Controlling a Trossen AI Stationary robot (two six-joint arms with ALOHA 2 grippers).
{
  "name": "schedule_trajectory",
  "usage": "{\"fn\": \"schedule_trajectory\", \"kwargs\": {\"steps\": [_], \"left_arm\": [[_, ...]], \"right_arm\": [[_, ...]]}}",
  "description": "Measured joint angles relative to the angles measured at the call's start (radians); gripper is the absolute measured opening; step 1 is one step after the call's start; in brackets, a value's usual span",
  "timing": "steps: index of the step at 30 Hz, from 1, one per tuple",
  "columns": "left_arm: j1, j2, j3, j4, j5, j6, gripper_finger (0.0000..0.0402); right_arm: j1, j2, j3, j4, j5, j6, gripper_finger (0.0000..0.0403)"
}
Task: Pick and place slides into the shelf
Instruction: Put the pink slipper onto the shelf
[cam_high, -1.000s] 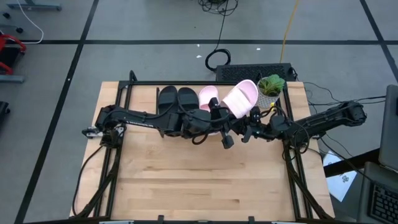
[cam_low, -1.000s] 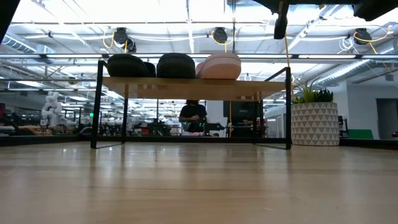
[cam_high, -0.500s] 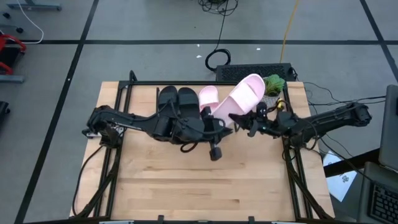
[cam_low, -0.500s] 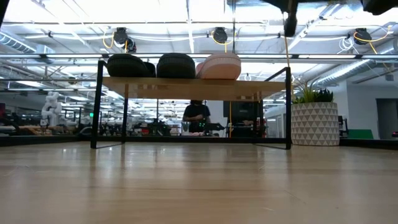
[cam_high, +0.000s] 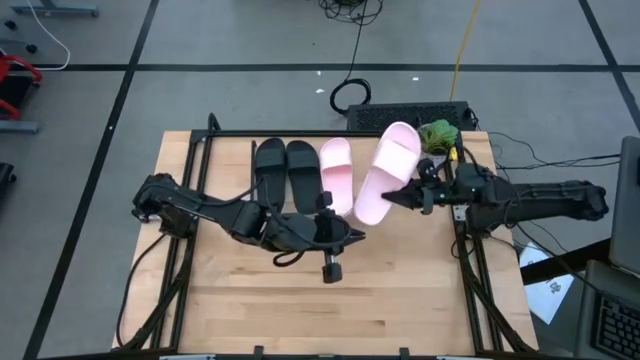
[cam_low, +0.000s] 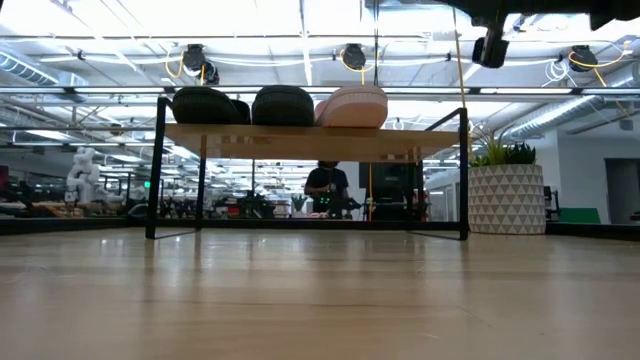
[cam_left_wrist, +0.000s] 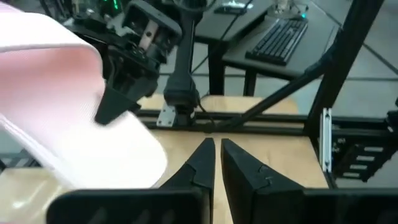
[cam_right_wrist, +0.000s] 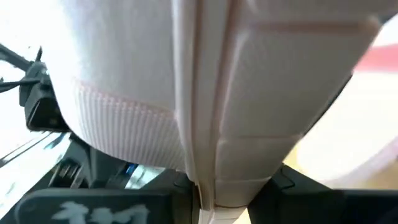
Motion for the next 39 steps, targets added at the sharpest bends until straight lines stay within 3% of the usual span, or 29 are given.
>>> {"fn": "schedule_trajectory", "kwargs": {"steps": [11,16,20,25,28,35,39], "left_arm": [[0.032,0.000,0.000,-0.058,-0.004,-0.096,0.0028],[0.042,0.000,0.000,-0.063,-0.004,-0.123,0.0029],[0.048,0.000,0.000,-0.070,-0.004,-0.124,0.0028],[0.066,0.000,0.000,-0.078,-0.004,-0.124,0.0028],[0.089,0.000,0.000,-0.089,-0.004,-0.125,0.0028],[0.165,0.000,0.000,-0.110,-0.006,-0.101,0.0028],[0.200,0.000,0.000,-0.107,-0.089,-0.032,0.0028]], "right_arm": [[-0.306,0.114,0.050,-0.037,-0.563,0.023,0.0072],[-0.458,0.206,0.188,-0.076,-0.792,-0.003,0.0072],[-0.547,0.299,0.345,-0.289,-0.930,-0.112,0.0072],[-0.596,0.431,0.521,-0.644,-0.977,-0.344,0.0071],[-0.601,0.489,0.596,-0.767,-0.985,-0.452,0.0071],[-0.601,0.512,0.658,-0.796,-0.991,-0.517,0.0071],[-0.605,0.505,0.658,-0.809,-0.990,-0.520,0.0070]]}}
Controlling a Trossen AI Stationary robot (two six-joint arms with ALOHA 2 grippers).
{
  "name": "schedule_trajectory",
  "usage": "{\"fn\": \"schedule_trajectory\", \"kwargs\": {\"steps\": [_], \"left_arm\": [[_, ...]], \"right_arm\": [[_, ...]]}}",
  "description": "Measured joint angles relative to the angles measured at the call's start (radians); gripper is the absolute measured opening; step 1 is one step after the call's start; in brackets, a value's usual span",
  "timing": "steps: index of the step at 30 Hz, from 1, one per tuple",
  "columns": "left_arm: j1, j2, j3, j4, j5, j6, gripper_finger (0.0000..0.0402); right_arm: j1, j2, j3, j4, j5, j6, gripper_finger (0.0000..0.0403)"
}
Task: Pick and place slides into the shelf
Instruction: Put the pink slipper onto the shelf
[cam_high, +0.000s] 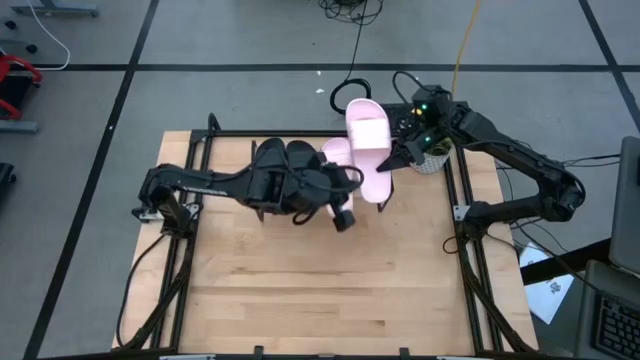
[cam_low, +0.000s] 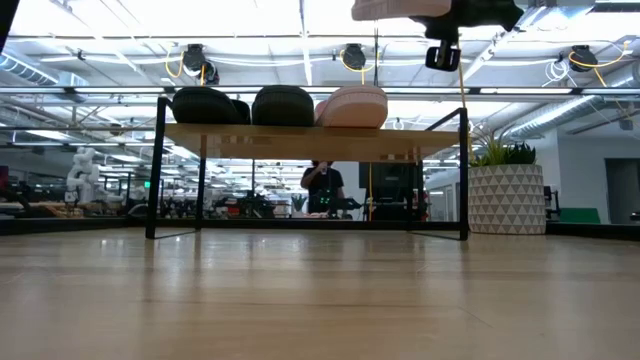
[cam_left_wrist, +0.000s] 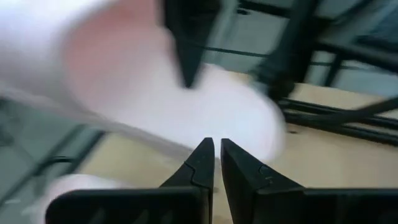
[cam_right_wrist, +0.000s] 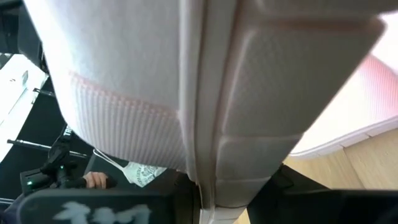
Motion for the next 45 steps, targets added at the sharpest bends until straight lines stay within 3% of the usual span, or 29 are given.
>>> {"fn": "schedule_trajectory", "kwargs": {"steps": [7,11,22,26,29,34,41,45], "left_arm": [[-0.007,-0.039,0.000,0.043,-0.213,0.160,0.0028],[-0.018,-0.082,0.000,0.069,-0.284,0.290,0.0028],[0.039,-0.122,0.000,0.203,-0.268,0.456,0.0028],[0.095,-0.128,0.000,0.221,-0.215,0.480,0.0028],[0.163,-0.144,-0.001,0.212,-0.124,0.435,0.0028],[0.334,-0.163,0.001,0.208,0.128,0.239,0.0028],[0.575,-0.158,0.001,0.213,0.650,-0.147,0.0037],[0.661,-0.153,0.000,0.210,0.849,-0.256,0.0059]], "right_arm": [[0.000,-0.001,-0.001,-0.002,0.000,-0.005,0.0069],[0.000,-0.001,-0.002,-0.004,0.000,-0.005,0.0069],[-0.001,-0.001,-0.002,-0.010,0.002,-0.023,0.0069],[-0.001,-0.001,-0.002,-0.020,0.002,-0.024,0.0069],[0.000,-0.001,-0.002,-0.019,0.002,-0.026,0.0069],[0.002,-0.001,-0.002,-0.018,-0.004,-0.027,0.0069],[0.002,-0.001,-0.002,-0.017,-0.038,-0.041,0.0069],[0.002,-0.001,-0.002,-0.003,-0.050,-0.048,0.0069]]}}
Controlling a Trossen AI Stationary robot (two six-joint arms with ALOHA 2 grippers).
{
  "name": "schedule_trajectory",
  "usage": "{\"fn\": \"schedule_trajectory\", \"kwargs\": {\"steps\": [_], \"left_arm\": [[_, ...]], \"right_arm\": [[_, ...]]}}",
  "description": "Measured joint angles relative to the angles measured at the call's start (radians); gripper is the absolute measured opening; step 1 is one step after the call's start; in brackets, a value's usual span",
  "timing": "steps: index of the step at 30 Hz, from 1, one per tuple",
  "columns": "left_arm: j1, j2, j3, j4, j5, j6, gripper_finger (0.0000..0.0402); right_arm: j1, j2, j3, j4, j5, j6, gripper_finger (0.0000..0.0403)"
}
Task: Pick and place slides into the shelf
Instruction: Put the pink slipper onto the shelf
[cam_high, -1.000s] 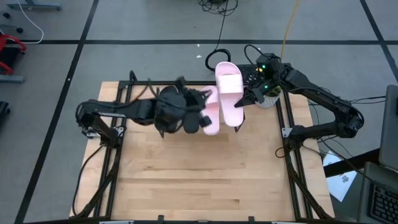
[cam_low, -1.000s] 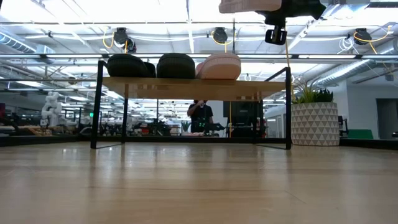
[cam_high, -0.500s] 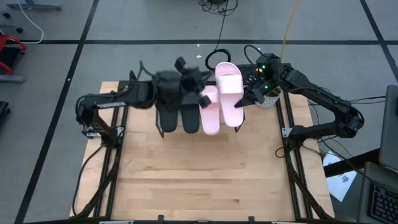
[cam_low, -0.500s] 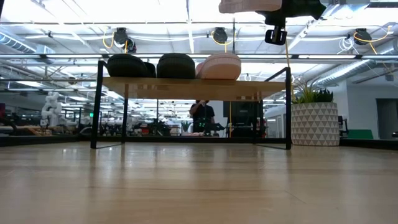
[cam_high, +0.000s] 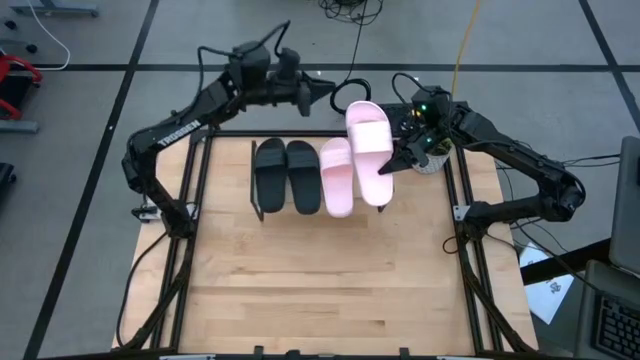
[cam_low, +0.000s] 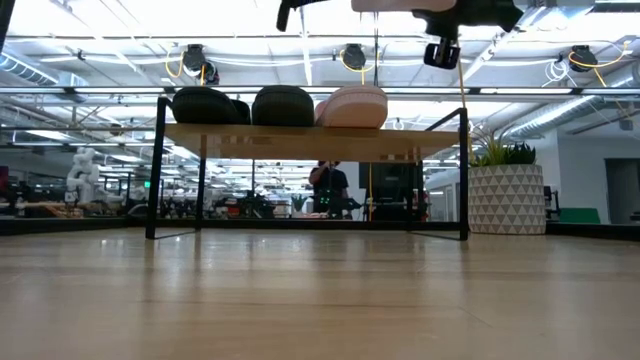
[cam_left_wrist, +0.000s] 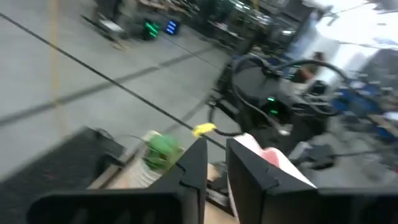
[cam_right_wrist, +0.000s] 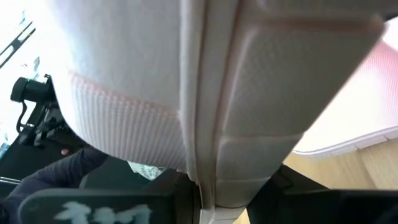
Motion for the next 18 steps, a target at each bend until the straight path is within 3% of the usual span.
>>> {"fn": "schedule_trajectory", "kwargs": {"steps": [7,18], "left_arm": [[0.105,0.000,0.000,0.003,0.262,-0.063,0.0097],[0.158,0.084,-0.001,0.120,0.475,-0.162,0.0124]], "right_arm": [[0.001,0.000,-0.001,0.098,0.001,0.062,0.0069],[-0.015,0.015,-0.001,0.105,0.060,0.075,0.0069]]}}
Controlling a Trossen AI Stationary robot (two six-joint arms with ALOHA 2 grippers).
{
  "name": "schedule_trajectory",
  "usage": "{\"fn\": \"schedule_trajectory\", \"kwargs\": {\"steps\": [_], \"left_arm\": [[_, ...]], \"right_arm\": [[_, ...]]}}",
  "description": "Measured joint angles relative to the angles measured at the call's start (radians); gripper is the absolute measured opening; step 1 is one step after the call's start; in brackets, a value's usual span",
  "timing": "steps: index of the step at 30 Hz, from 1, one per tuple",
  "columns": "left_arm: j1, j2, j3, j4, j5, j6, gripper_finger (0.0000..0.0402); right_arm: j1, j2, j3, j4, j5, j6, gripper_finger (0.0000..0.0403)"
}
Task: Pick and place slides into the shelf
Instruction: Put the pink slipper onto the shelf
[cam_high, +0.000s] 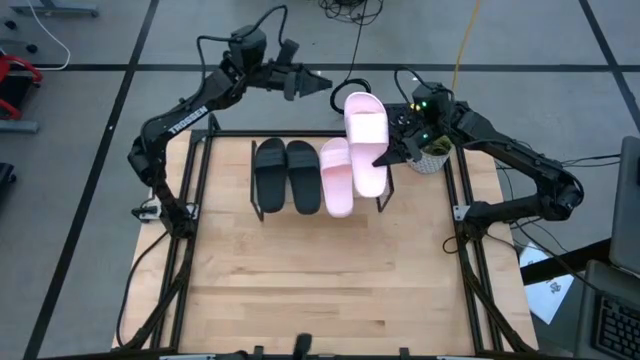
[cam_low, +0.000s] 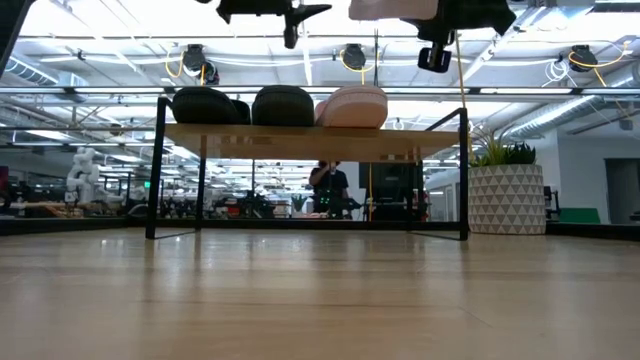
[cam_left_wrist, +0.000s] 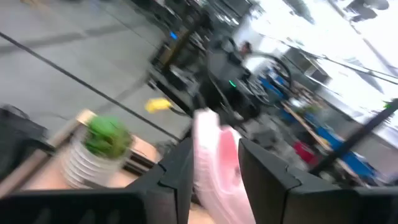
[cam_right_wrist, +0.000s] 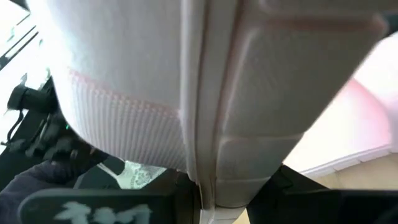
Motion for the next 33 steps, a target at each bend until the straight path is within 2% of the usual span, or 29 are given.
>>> {"fn": "schedule_trajectory", "kwargs": {"steps": [5,12,22,33], "left_arm": [[-0.039,0.015,0.000,-0.062,0.088,-0.020,0.0124],[-0.127,0.015,0.000,-0.229,0.033,-0.110,0.0124],[-0.313,0.013,0.001,-0.251,-0.251,-0.261,0.0124],[-0.544,-0.013,0.000,-0.262,-0.768,-0.369,0.0124]], "right_arm": [[-0.029,0.012,0.001,0.008,0.023,0.001,0.0069],[-0.091,0.016,0.000,0.015,0.029,-0.020,0.0069],[-0.136,0.016,0.000,0.042,0.018,-0.036,0.0069],[-0.177,0.014,0.000,0.055,-0.009,-0.049,0.0069]]}}
